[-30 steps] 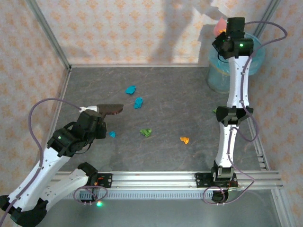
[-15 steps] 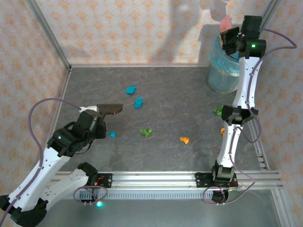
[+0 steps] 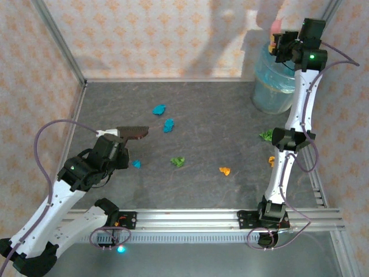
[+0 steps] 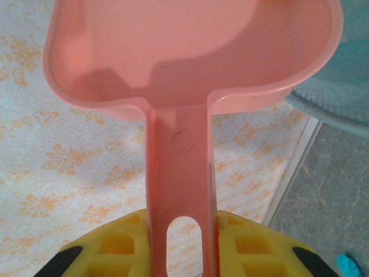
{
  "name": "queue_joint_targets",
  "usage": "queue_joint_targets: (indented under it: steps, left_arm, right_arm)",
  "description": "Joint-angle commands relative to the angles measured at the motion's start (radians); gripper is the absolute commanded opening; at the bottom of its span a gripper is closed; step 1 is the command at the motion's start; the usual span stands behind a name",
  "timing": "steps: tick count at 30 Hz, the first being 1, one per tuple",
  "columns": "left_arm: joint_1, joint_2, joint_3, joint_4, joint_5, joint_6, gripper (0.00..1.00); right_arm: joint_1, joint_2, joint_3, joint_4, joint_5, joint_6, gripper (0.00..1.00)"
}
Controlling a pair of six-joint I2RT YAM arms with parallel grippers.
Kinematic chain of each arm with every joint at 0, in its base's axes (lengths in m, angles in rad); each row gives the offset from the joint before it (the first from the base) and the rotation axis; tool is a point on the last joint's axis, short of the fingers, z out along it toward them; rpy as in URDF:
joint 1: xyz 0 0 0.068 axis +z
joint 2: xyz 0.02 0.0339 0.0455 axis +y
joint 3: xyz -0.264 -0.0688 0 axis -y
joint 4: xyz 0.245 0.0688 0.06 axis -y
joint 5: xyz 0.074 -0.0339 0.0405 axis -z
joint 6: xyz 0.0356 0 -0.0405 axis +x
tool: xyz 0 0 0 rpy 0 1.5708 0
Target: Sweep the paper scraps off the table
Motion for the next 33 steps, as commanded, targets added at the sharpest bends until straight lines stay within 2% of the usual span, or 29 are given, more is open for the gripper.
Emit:
queue_joint_targets:
  steps: [1,6,12,21,24,27,33]
  left_arm:
    - [-0.006,-0.022,0.0,0.036,-0.044,-0.005,0.0]
    - [-0.006,-0.027,0.0,0.036,-0.044,-0.005,0.0]
    - [-0.006,-0.031,0.002,0.035,-0.046,-0.006,0.0]
    - [-0.005,-0.041,0.003,0.032,-0.064,-0.011,0.0]
    - [-0.005,-0.045,0.005,0.026,-0.079,-0.016,0.0]
    - [-0.006,-0.06,0.007,0.02,-0.1,-0.024,0.0]
    - [-0.006,-0.088,0.011,0.002,-0.161,-0.032,0.0]
  right_arm:
    - [-0.004,-0.005,0.06,0.015,-0.005,0.067,0.0]
    - [-0.003,-0.013,0.081,-0.01,-0.003,0.119,0.0]
    - [-0.004,-0.047,0.093,-0.028,0.045,0.103,0.0]
    - [0.061,-0.143,0.101,-0.073,0.1,-0.13,0.0]
    - [0.13,-0.176,0.101,-0.114,0.123,-0.251,0.0]
    - [0.242,-0.207,0.103,-0.148,0.146,-0.406,0.0]
    - [0.575,-0.25,0.105,-0.251,0.299,-0.827,0.0]
